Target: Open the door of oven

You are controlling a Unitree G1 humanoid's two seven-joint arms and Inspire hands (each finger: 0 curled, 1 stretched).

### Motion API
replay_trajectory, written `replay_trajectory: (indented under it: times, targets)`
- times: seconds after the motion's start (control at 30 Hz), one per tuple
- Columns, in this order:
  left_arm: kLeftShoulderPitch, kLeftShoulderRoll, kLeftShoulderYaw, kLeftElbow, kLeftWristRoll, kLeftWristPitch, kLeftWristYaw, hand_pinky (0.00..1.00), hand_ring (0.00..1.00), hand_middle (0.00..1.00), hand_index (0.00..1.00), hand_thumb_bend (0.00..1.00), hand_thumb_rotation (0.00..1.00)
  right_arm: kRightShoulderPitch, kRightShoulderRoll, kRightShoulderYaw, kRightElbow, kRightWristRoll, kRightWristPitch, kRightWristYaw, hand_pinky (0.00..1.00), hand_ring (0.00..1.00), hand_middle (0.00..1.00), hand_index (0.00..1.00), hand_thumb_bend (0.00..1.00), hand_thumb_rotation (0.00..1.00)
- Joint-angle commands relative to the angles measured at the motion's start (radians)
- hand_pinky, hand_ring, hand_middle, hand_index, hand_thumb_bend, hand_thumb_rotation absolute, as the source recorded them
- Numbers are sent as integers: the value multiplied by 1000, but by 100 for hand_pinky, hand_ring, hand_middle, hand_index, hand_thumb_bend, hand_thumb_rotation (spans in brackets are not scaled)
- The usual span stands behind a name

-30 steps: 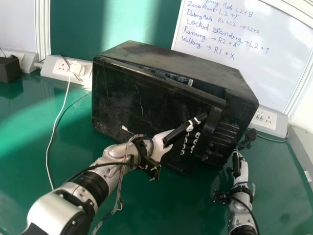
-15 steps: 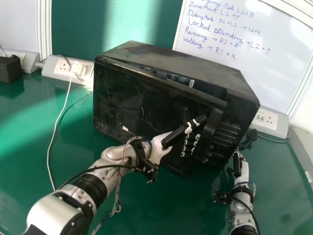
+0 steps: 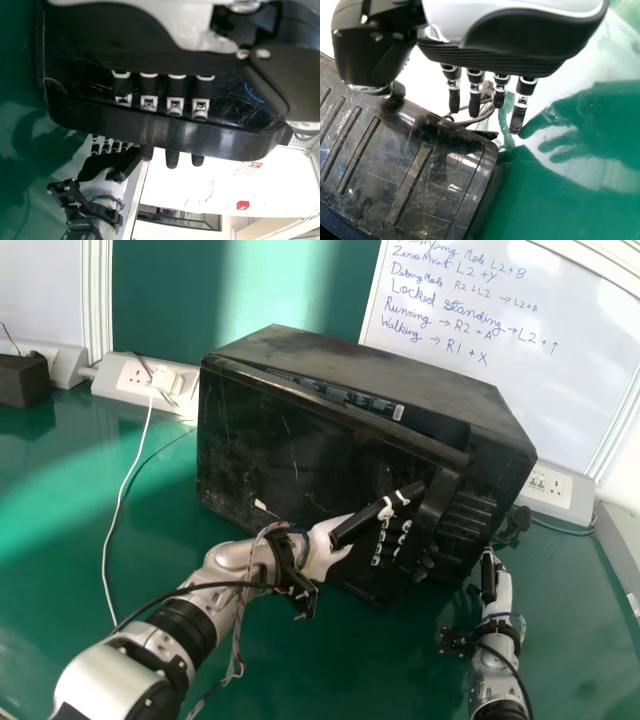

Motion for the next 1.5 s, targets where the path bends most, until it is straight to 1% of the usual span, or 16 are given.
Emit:
replay_trajectory:
  times: [0.0,0.07,0.13,0.23,0.33,0.4,0.47,0.5,0.63,0.7,0.9,1.03,1.13,1.2,1.37,1.47]
  targets:
    - [-29,-68,-32,-39,-16,-22,-91,0,5,10,11,92,86,0,28,15,18,-9,28,30,86,93,96,95,56,95]
    - [-24,-67,-37,-46,-14,-25,-95,0,6,10,11,92,86,3,30,9,16,-2,13,36,87,94,97,95,53,93]
    - [-21,-66,-39,-53,-17,-23,-103,0,5,10,11,91,87,6,28,19,15,-13,-2,32,87,94,97,94,52,91]
    - [-15,-64,-44,-67,-20,-24,-116,0,5,10,11,89,87,2,26,28,18,-21,21,28,84,92,95,93,58,93]
    - [-8,-63,-46,-84,-30,-19,-137,0,5,10,11,87,86,-1,26,19,18,-10,27,34,86,94,96,95,59,94]
    - [0,-61,-51,-95,-33,-26,-152,0,4,9,10,84,88,-1,27,20,18,-11,21,27,85,93,96,95,55,91]
    - [6,-59,-57,-103,-36,-32,-163,0,4,9,10,82,88,-1,26,22,18,-14,28,25,82,91,95,94,61,93]
    - [9,-58,-59,-106,-39,-32,-169,0,4,9,10,82,88,0,26,19,18,-10,27,31,81,91,95,94,62,95]
    - [19,-56,-66,-127,-52,-26,-188,0,4,9,10,81,88,5,27,12,17,-3,7,41,81,91,95,95,58,95]
    - [26,-53,-75,-142,-51,-25,-189,0,4,9,9,82,89,1,23,27,19,-21,24,29,80,90,93,94,62,96]
    - [49,-49,-93,-192,-57,-6,-205,0,4,9,9,81,90,1,26,7,20,2,29,43,83,91,95,95,62,94]
    - [70,-45,-105,-239,-63,12,-215,0,4,9,10,80,90,-4,25,20,19,-11,43,34,83,92,95,96,62,99]
    - [92,-41,-125,-266,-58,-2,-214,0,4,9,9,81,91,-1,23,20,18,-10,44,35,84,91,95,97,64,100]
    - [108,-38,-135,-283,-59,-12,-221,0,4,9,9,79,92,0,23,21,17,-10,40,38,85,93,96,98,61,100]
    - [142,-23,-148,-322,-75,-14,-253,0,5,9,10,76,94,-1,26,11,16,0,29,41,86,93,97,97,63,99]
    - [161,-13,-163,-341,-86,-20,-281,0,5,9,9,77,93,8,23,22,14,-11,-8,41,86,93,96,96,56,98]
